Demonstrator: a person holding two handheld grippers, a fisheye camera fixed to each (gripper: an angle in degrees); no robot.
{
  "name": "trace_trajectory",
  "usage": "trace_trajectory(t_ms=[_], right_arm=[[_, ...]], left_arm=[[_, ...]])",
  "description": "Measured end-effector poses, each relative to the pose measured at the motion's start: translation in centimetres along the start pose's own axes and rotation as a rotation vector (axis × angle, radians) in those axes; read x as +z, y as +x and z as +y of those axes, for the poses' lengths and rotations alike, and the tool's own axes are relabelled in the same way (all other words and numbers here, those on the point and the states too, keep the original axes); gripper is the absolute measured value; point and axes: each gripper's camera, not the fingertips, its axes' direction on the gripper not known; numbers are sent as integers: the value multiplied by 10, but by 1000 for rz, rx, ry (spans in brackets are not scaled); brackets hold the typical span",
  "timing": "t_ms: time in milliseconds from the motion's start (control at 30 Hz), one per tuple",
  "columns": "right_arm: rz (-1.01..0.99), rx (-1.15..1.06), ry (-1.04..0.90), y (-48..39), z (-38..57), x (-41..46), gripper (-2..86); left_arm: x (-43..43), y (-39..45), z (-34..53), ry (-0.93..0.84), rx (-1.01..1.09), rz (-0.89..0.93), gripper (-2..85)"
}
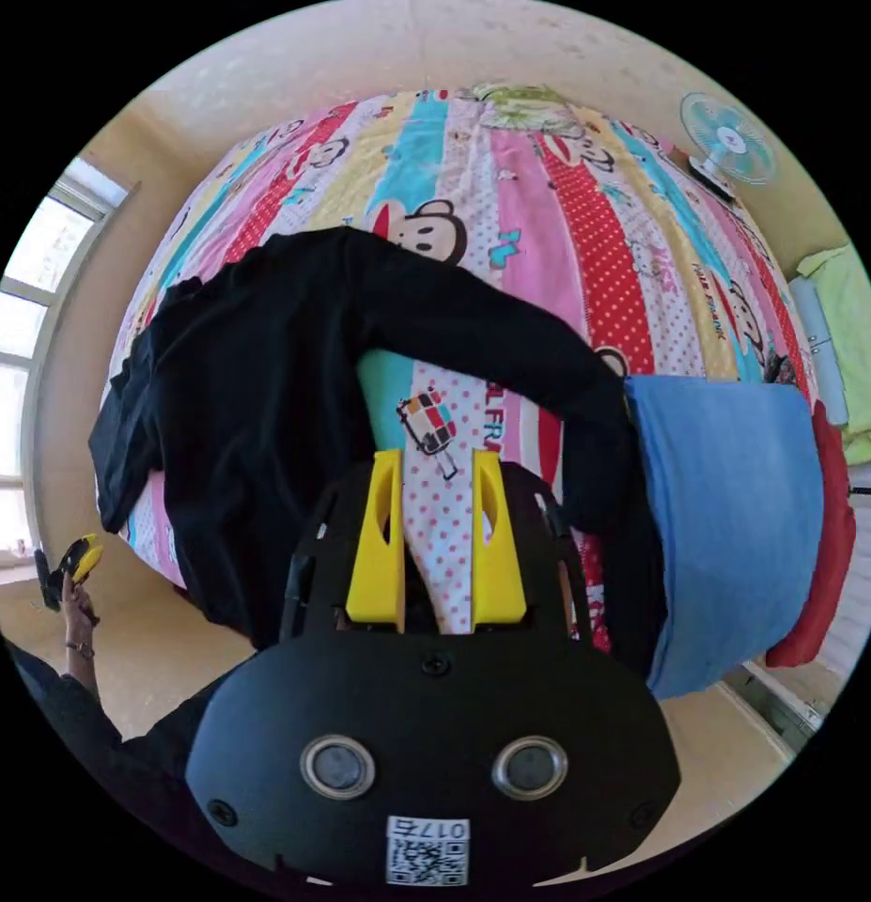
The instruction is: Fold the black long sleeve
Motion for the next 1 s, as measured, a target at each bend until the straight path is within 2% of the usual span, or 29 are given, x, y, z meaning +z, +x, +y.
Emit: trace_trajectory(t_ms=[33, 100, 167, 233, 267, 333, 467, 533, 600, 667, 700, 733, 800, 867, 1000], right_arm=[[-38, -9, -81, 0, 13, 28, 124], [-132, -16, -211, 7, 35, 68, 130], [-210, -140, -464, 8, 69, 118, 110], [-175, -221, -467, 12, 87, 113, 72], [-167, -247, -480, 21, 91, 102, 55], [-144, -229, -500, 41, 94, 84, 49], [-42, -270, -582, 76, 116, 80, 53], [-57, -248, -602, 91, 121, 82, 63], [-59, -219, -532, 101, 119, 66, 70], [-54, -160, -375, 110, 110, 39, 62], [-57, -153, -341, 111, 108, 34, 58], [-79, -157, -287, 110, 103, 27, 48], [-202, -201, -234, 102, 94, 23, 29], [-363, -320, -219, 77, 83, 26, 16], [-239, -488, -275, 29, 81, 50, 8]], left_arm=[[17, 10, 1, -42, 45, 13, 139], [86, 46, 8, -234, 214, 77, 147], [132, 61, 17, -406, 292, 69, 140], [124, 68, 23, -332, 325, -69, 86], [120, 72, 24, -395, 374, -43, 55], [114, 66, 31, -515, 362, 25, 37], [90, 18, 44, -520, 126, 221, 54], [64, -11, 32, -391, -6, 283, 84], [18, -56, 1, -135, -179, 371, 126], [-16, -92, -25, 71, -298, 416, 134], [-34, -116, -42, 196, -367, 428, 136], [-42, -126, -50, 247, -390, 428, 137], [-65, -166, -74, 412, -527, 388, 149], [-70, -184, -81, 481, -621, 352, 154], [-57, -191, -100, 450, -623, 319, 113]])
